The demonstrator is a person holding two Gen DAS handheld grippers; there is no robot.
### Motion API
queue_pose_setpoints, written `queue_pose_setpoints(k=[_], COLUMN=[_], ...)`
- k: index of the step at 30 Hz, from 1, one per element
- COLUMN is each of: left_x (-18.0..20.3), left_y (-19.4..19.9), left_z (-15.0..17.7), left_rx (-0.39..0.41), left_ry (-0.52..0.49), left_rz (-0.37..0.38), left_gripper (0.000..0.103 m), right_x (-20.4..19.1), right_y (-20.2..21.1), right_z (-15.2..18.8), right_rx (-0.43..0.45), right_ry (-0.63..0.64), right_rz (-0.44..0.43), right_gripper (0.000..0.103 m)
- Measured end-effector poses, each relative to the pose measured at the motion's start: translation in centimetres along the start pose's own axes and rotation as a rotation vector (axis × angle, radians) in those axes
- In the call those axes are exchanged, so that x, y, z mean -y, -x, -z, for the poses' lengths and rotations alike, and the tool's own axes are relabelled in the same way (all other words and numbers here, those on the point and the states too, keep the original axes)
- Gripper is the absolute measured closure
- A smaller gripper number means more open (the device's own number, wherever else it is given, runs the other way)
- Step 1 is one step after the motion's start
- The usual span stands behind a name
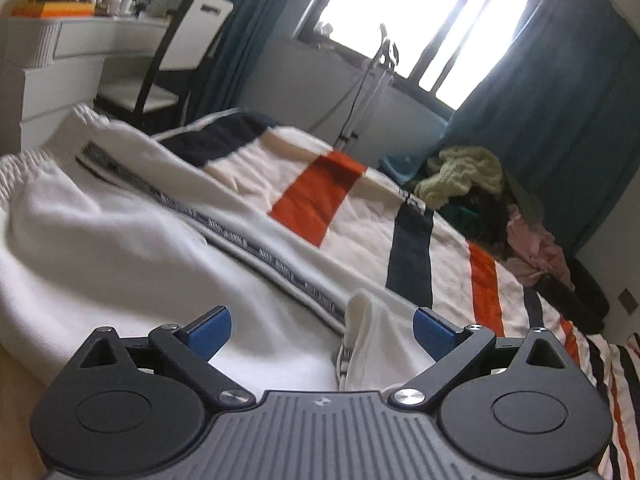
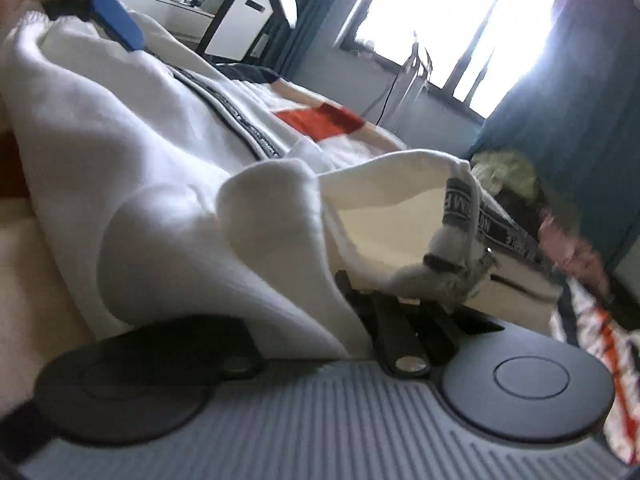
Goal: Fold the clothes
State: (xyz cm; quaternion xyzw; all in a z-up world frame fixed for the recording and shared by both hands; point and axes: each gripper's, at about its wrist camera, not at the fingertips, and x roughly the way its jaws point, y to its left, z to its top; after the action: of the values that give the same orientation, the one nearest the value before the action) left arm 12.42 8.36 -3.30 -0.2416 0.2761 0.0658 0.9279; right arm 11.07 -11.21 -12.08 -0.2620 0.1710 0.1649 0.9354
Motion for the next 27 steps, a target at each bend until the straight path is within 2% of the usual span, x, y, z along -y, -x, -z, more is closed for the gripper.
queue_pose_setpoints(k=[5, 7, 9, 11, 13, 15, 17, 22, 25, 27], left_x=[0.5, 0.7, 0.9, 1.1, 1.4, 2.0, 2.8, 5.5, 6.8, 7.1], left_y=[-0.8, -0.9, -1.1, -1.1, -0.9, -0.6, -0.1, 1.2, 1.4, 0.5], left_z=[0.6, 0.9, 1.0, 1.2, 1.3, 1.5, 1.8, 2.9, 3.8, 4.1], left_rx=[-0.012, -0.011, -0.015, -0.013, -0.005, 0.000, 0.003, -0.016, -0.069, -0.153], left_ry=[-0.042, -0.052, -0.070, -0.089, -0.108, -0.170, -0.259, -0.512, -0.584, -0.552], left_rz=[0.013, 0.022, 0.029, 0.034, 0.039, 0.074, 0.126, 0.271, 0.369, 0.433], left_gripper=[0.005, 0.005, 0.005, 0.005, 0.005, 0.005, 0.005, 0.005, 0.007, 0.011], right_x=[0.9, 1.1, 1.1, 2.3, 3.8, 5.1, 6.3, 9.8, 12.4, 14.1], right_y=[1.6, 3.1, 4.6, 4.6, 6.0, 6.3, 8.1, 9.7, 9.2, 9.0], right_z=[-0.3, -0.2, -0.2, -0.2, 0.2, 0.5, 1.2, 1.8, 3.1, 4.0], right_rx=[-0.057, -0.076, -0.102, -0.125, -0.150, -0.184, -0.199, -0.186, -0.180, -0.176], right_ry=[-0.101, -0.131, -0.178, -0.267, -0.402, -0.527, -0.606, -0.726, -0.858, -0.946], right_rz=[-0.047, -0.047, -0.067, -0.091, -0.134, -0.190, -0.209, -0.136, -0.094, -0.065], right_gripper=[0.087, 0.080, 0.069, 0.030, 0.015, 0.015, 0.015, 0.015, 0.015, 0.015])
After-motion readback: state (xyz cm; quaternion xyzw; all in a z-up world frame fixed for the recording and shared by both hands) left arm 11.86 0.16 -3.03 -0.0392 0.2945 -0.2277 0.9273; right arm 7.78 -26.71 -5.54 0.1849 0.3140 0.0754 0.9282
